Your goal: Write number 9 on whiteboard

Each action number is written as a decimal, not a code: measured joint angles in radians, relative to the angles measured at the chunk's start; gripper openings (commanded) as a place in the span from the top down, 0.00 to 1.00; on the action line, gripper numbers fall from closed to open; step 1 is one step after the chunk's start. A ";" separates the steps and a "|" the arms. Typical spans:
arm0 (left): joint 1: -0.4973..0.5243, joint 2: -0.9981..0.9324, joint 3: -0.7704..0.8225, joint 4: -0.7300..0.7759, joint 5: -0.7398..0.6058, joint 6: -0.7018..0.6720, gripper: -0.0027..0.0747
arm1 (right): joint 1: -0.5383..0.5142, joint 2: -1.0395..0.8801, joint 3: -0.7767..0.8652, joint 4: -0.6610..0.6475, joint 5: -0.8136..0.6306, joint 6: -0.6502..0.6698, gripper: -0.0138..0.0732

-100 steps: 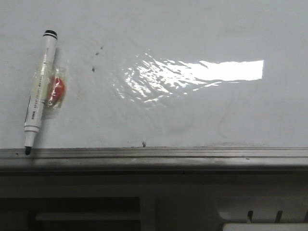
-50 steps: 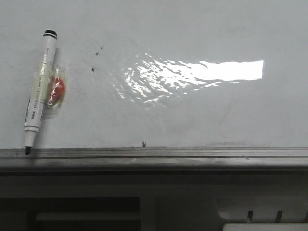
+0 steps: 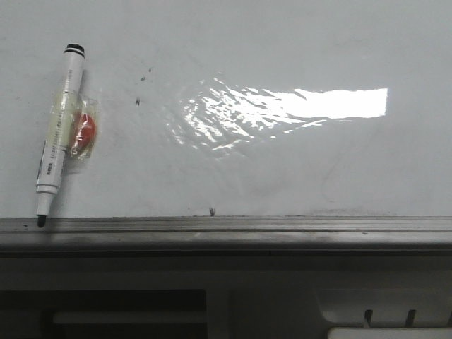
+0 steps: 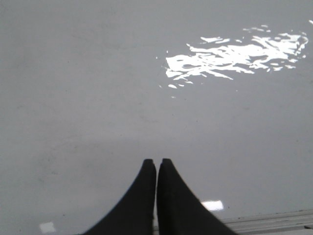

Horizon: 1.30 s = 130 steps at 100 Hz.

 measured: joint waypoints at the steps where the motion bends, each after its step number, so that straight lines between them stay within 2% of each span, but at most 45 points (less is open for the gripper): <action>1: 0.000 0.000 0.000 -0.005 -0.005 0.000 0.99 | 0.000 0.000 0.000 0.002 0.002 0.000 0.92; 16: 0.000 0.000 0.000 -0.093 -0.013 0.000 0.99 | 0.000 0.000 -0.011 0.012 0.080 0.000 0.92; 31: 0.000 0.002 -0.049 -0.102 0.070 0.000 0.99 | 0.022 0.019 -0.076 0.040 0.123 0.000 0.92; 51: 0.000 0.071 -0.182 -0.133 0.069 0.000 0.99 | 0.031 0.179 -0.207 0.113 0.257 0.000 0.92; 65: 0.000 0.107 -0.206 -0.135 0.069 0.000 0.98 | 0.031 0.272 -0.242 0.127 0.268 0.000 0.92; 72: 0.000 0.114 -0.206 -0.149 0.062 0.000 0.88 | 0.031 0.301 -0.242 0.128 0.268 0.000 0.92; 88: 0.000 0.120 -0.206 -0.175 0.002 0.000 0.41 | 0.031 0.332 -0.242 0.130 0.268 0.000 0.92; 94: 0.000 0.129 -0.206 -0.179 -0.022 0.000 0.31 | 0.031 0.337 -0.242 0.130 0.268 0.000 0.92; 100: 0.000 0.138 -0.206 -0.190 -0.044 0.000 0.29 | 0.031 0.337 -0.242 0.130 0.268 0.000 0.92; 119: -0.005 0.181 -0.206 -0.200 -0.120 0.000 0.39 | 0.031 0.337 -0.242 0.130 0.268 0.000 0.92; 130: -0.051 0.225 -0.206 -0.200 -0.124 0.000 0.40 | 0.031 0.337 -0.242 0.130 0.268 0.000 0.92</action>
